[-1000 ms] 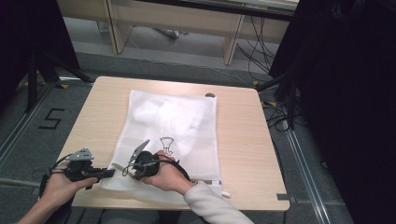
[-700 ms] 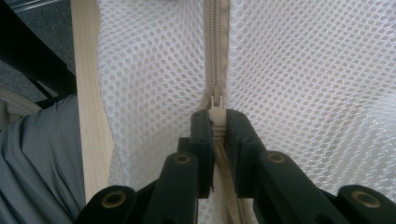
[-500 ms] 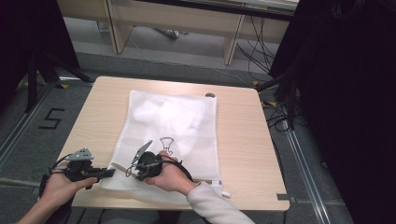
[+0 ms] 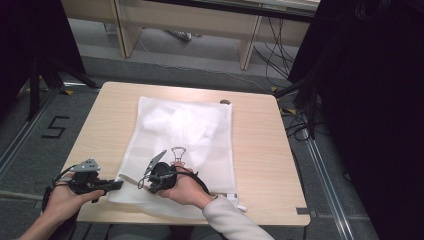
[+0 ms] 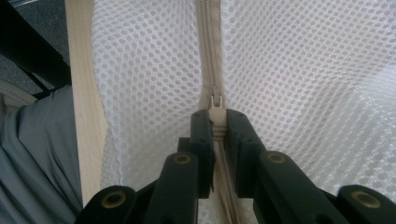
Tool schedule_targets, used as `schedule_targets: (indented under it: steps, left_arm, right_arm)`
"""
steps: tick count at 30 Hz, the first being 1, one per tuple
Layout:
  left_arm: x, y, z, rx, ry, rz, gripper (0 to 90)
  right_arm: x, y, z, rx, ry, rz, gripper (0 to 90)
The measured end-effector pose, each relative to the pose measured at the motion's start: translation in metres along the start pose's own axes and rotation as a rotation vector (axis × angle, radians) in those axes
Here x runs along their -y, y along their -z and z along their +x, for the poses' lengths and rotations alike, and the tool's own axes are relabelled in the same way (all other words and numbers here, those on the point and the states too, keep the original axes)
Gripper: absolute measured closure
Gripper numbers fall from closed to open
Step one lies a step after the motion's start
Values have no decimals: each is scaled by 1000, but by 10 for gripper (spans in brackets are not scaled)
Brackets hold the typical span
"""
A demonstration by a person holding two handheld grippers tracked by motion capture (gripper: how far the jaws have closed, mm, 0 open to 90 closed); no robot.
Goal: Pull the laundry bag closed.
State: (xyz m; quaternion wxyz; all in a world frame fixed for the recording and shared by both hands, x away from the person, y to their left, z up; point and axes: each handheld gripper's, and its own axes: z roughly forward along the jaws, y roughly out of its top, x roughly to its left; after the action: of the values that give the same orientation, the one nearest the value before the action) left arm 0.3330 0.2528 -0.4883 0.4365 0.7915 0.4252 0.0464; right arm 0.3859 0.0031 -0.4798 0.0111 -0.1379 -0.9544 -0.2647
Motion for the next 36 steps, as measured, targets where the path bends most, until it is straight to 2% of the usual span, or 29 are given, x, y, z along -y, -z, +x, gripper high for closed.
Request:
schedule_targets:
  steps: [4,6,7,9,14,15,16,19,20,23,26,27,36]
  left_arm:
    - [0,0,0,0,-3,-1,860]
    - [0,0,0,1,-2,-1,860]
    - [1,-1,0,-5,1,-22,860]
    - [0,0,0,0,1,-3,860]
    - [1,-1,0,-5,0,-20,860]
    - [1,-1,0,-5,0,-20,860]
    - [0,0,0,-1,-3,0,860]
    - [1,-1,0,-6,1,-22,859]
    - [0,0,0,0,-3,0,859]
    - [1,-1,0,-7,1,-24,859]
    - [0,-1,0,-4,-1,-14,859]
    - [0,0,0,-2,-3,-1,859]
    - [0,0,0,-2,-4,-3,859]
  right_arm:
    - [1,1,-1,-1,5,-1,826]
    - [1,1,0,-5,-10,-4,826]
    - [2,2,0,-9,-10,-4,826]
    - [2,2,-1,0,1,-1,826]
    - [6,4,-2,1,-14,-1,826]
    - [7,5,-3,-7,-8,0,826]
    - [7,5,-2,-6,-11,-1,826]
    - [7,6,-3,-4,3,1,826]
    - [7,6,-3,-3,3,0,826]
    - [7,6,-3,5,8,12,826]
    - [8,6,-3,3,11,7,826]
    - [8,6,-3,4,5,7,826]
    - [10,10,-3,15,-17,10,826]
